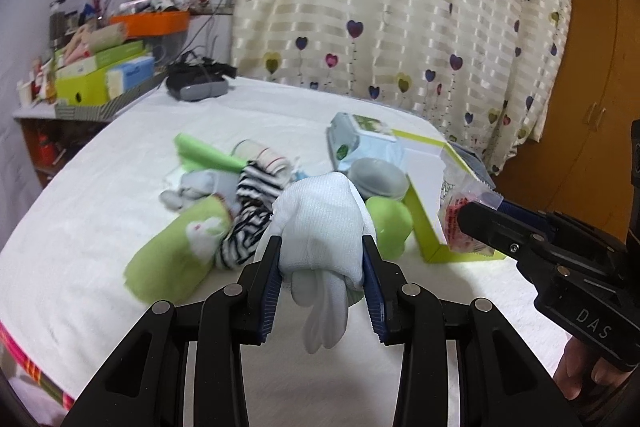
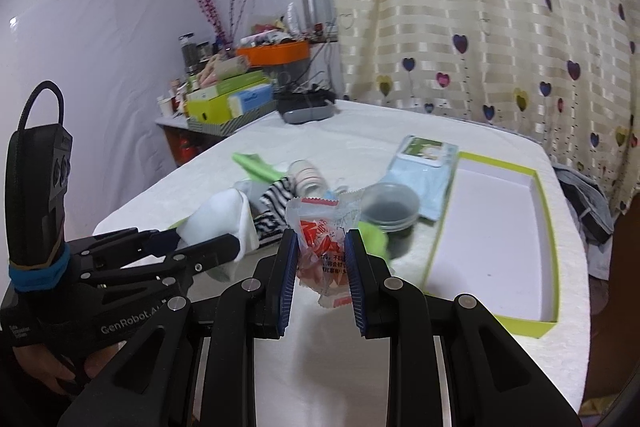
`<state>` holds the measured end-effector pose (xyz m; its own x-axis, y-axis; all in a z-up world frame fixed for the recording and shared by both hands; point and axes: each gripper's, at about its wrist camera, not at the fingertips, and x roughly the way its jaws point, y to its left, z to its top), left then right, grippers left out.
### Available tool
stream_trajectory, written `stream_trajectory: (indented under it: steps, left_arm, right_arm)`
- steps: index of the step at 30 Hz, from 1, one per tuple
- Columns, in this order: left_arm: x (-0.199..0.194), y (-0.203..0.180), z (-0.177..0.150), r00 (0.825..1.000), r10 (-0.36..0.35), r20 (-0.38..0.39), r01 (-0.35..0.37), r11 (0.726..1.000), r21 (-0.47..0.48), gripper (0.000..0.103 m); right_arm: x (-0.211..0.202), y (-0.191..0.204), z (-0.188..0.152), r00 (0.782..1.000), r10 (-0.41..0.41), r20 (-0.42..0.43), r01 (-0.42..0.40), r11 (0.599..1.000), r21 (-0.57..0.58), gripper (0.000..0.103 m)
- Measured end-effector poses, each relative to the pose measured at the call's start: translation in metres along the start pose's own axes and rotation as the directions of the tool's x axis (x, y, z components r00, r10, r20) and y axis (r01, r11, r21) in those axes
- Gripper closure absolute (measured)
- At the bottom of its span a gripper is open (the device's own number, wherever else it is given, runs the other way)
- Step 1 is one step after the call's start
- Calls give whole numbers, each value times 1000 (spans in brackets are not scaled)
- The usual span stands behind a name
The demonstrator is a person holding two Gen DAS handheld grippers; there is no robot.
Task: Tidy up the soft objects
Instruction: 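Carry the white sock and snack bag into the white box, releasing both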
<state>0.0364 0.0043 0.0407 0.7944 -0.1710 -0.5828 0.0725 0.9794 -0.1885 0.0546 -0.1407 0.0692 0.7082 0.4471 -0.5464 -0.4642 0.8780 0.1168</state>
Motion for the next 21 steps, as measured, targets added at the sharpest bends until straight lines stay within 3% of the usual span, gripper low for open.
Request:
stream_trajectory:
  steps: [21]
  left_arm:
    - [57, -81, 33, 991, -127, -52, 133, 981, 141, 67]
  right_arm:
    - [-6, -96, -4, 988, -152, -25, 154, 974, 168, 78]
